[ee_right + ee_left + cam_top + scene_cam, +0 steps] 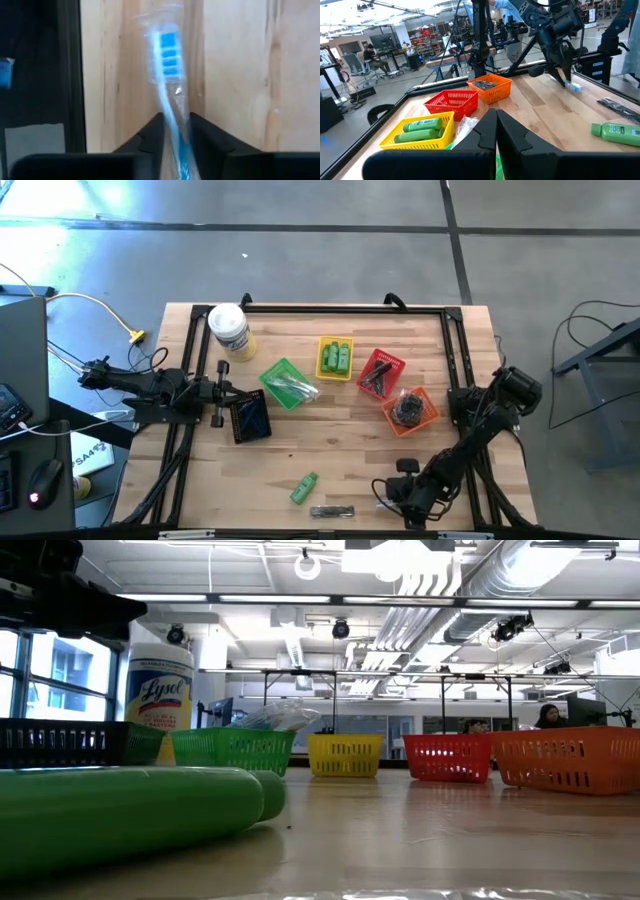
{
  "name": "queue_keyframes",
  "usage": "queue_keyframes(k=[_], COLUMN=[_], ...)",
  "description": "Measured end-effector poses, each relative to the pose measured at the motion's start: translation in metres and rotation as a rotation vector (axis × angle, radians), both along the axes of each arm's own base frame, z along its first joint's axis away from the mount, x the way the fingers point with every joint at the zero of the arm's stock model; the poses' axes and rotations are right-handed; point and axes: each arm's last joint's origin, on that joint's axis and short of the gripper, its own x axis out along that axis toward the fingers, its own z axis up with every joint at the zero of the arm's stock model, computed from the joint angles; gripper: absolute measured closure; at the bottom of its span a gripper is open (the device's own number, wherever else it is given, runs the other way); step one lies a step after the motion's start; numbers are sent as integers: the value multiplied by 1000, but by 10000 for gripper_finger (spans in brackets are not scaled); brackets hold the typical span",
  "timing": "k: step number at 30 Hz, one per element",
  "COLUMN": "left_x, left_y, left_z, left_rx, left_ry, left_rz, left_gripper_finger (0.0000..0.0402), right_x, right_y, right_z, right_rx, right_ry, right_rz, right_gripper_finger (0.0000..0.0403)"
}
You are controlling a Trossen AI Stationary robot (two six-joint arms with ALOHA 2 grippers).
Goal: Pick & Place Travel size toiletries
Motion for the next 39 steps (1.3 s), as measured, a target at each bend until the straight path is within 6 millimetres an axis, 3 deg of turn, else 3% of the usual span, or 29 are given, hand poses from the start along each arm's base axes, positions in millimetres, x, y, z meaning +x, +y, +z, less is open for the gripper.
queue_keyframes(k=[4, 11, 18, 24, 31, 35, 39], left_x=[0, 0, 0, 0, 0, 0, 0], left_y=[0, 0, 0, 0, 0, 0, 0], left_z=[0, 2, 2, 2, 2, 2, 2], left_rx=[1, -22, -26, -26, -22, -20, -18], left_ry=[-1, -24, -24, -24, -23, -22, -21], left_rz=[0, -1, -1, -2, -1, -1, -1], left_gripper_finger=[401, 402, 401, 401, 402, 402, 402], right_x=[0, 3, 17, 32, 37, 29, 9], right_y=[-1, -2, -13, -32, -81, -120, -156], right_z=[-1, 10, 47, 92, 147, 171, 180], right_rx=[-9, -16, -33, -33, -73, -64, -45], right_ry=[-9, -105, -347, -596, -815, -959, -1103], right_rz=[-7, -6, 63, 144, 178, 176, 145], right_gripper_finger=[383, 381, 393, 384, 390, 382, 392])
